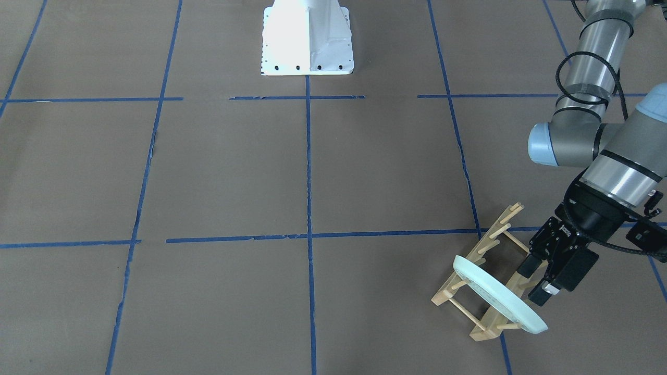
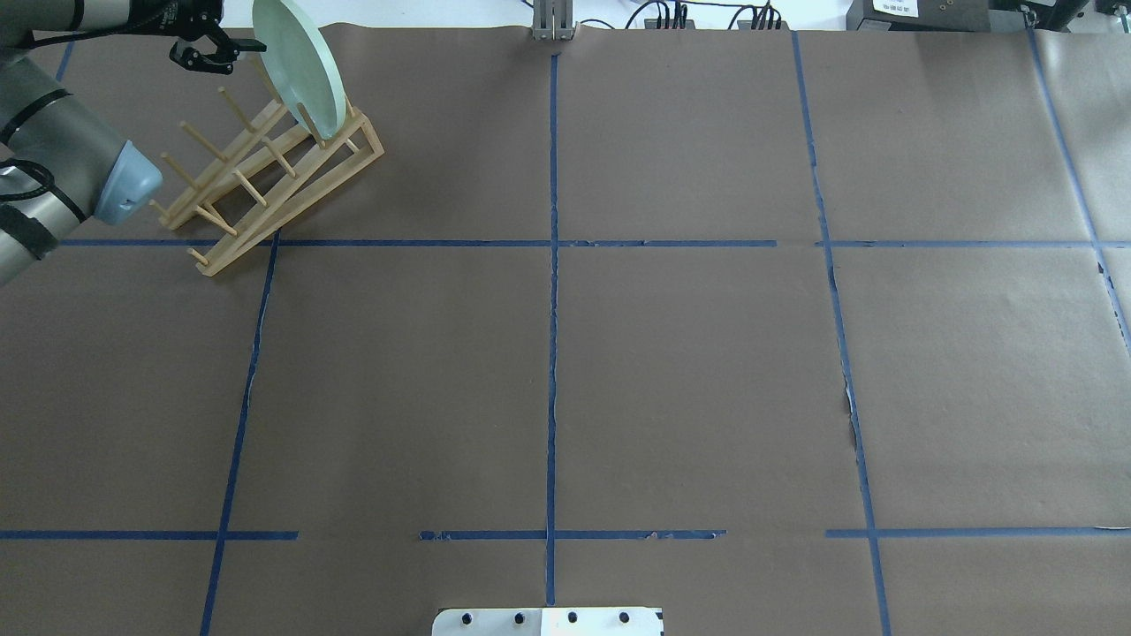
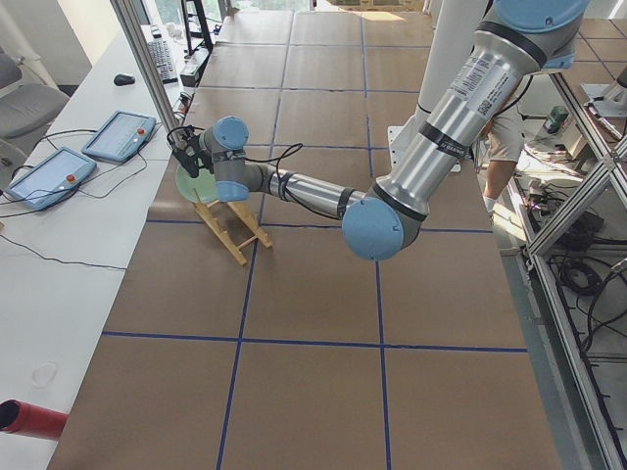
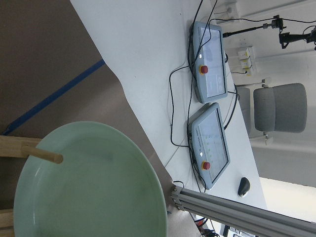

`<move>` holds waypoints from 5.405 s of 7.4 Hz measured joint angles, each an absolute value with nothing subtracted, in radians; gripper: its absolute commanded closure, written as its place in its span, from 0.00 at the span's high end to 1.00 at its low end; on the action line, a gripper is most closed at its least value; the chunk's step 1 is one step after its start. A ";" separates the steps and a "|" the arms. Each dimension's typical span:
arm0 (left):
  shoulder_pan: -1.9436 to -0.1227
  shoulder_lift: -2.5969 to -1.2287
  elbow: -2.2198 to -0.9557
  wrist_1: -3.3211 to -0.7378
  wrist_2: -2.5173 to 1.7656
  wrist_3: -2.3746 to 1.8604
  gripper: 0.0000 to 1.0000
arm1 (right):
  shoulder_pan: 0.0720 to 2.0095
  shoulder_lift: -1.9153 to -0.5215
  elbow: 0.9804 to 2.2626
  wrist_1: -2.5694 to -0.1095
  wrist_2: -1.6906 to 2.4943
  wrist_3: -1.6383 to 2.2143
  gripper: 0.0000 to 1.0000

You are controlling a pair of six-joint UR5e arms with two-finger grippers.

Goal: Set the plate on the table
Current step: 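Reach the left gripper to the pale green plate's rim in the rack, then close the left gripper on the plate rim and lift it from the rack, then carry the plate toward the robot and lower it flat onto the table, then open the left gripper and withdraw it back past the rack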

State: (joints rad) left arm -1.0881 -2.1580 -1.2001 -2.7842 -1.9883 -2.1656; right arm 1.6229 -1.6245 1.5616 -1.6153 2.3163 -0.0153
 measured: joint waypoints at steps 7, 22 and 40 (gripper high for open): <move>-1.069 -2.177 -1.182 -2.784 -1.957 -2.172 0.27 | 1.623 -1.624 1.562 -1.615 2.316 -0.015 1.00; -0.954 -2.379 -1.554 -1.791 -2.151 -1.818 0.00 | 1.623 -1.624 1.562 -1.615 2.316 -0.015 1.00; -1.006 -2.091 -1.813 -1.445 -2.132 -0.770 1.00 | 1.623 -1.624 1.562 -1.615 2.316 -0.015 1.00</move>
State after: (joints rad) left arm -1.0065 -2.0915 -1.8130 -1.4452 -2.1316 -0.7705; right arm 1.6229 -1.6245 1.5616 -1.6153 2.3163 -0.0153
